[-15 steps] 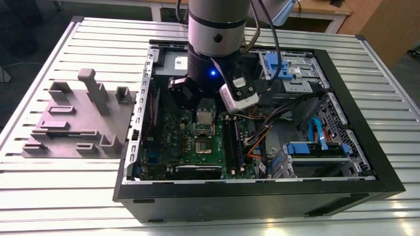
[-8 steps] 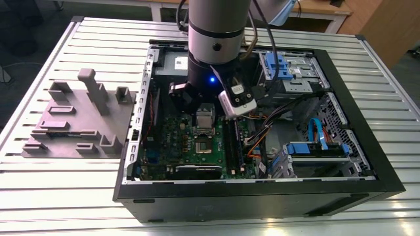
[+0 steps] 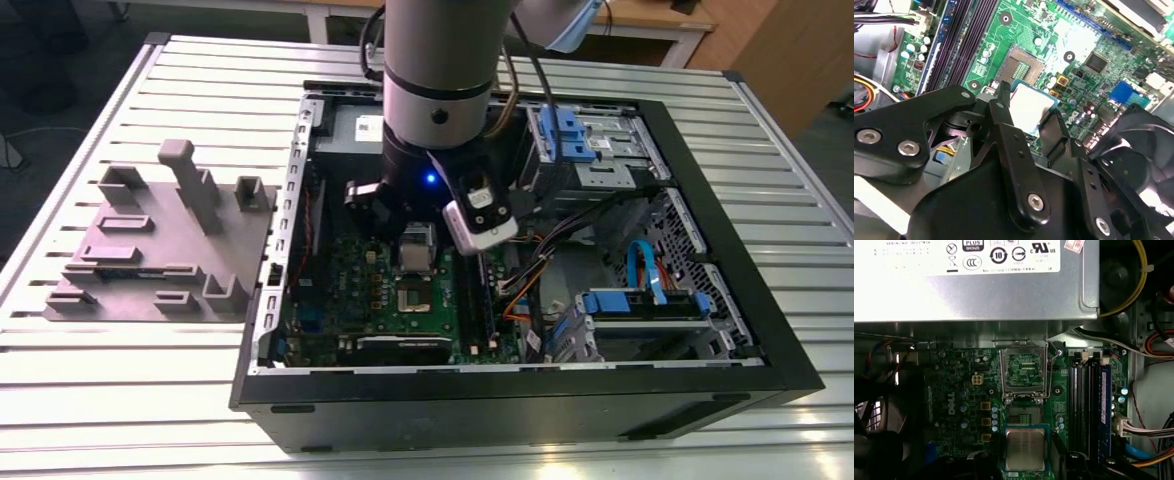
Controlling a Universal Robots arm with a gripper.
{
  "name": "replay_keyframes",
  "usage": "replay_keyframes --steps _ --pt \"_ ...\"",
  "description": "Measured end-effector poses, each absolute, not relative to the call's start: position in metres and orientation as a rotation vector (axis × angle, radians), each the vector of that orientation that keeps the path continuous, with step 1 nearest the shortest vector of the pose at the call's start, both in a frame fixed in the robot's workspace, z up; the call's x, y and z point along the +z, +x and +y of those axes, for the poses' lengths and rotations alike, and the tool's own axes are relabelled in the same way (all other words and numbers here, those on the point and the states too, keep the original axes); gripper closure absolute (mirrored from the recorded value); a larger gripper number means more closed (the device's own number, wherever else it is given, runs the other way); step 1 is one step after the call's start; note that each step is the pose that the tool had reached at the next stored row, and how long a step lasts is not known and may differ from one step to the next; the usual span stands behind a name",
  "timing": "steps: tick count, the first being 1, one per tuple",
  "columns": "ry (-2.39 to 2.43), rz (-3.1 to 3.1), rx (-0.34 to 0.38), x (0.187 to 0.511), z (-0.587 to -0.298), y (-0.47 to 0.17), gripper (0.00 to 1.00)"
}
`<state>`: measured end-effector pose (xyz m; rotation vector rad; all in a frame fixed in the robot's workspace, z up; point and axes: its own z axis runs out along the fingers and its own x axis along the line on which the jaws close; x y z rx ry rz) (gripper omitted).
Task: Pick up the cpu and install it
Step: 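Place the cpu into insertion slot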
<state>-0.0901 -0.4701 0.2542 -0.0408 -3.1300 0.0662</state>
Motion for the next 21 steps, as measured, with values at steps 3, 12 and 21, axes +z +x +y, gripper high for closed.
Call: replay_keyframes --steps 3,12,21 --pt "-0.041 -3.130 0.067 0.2524 -0.4702 -0.0901 0.53" --pt "-0.041 -3.130 0.066 0.2513 -0.4701 -0.0901 0.53" --pt "-0.042 -3.129 0.066 0.2436 -0.4721 -0.0893 0.53"
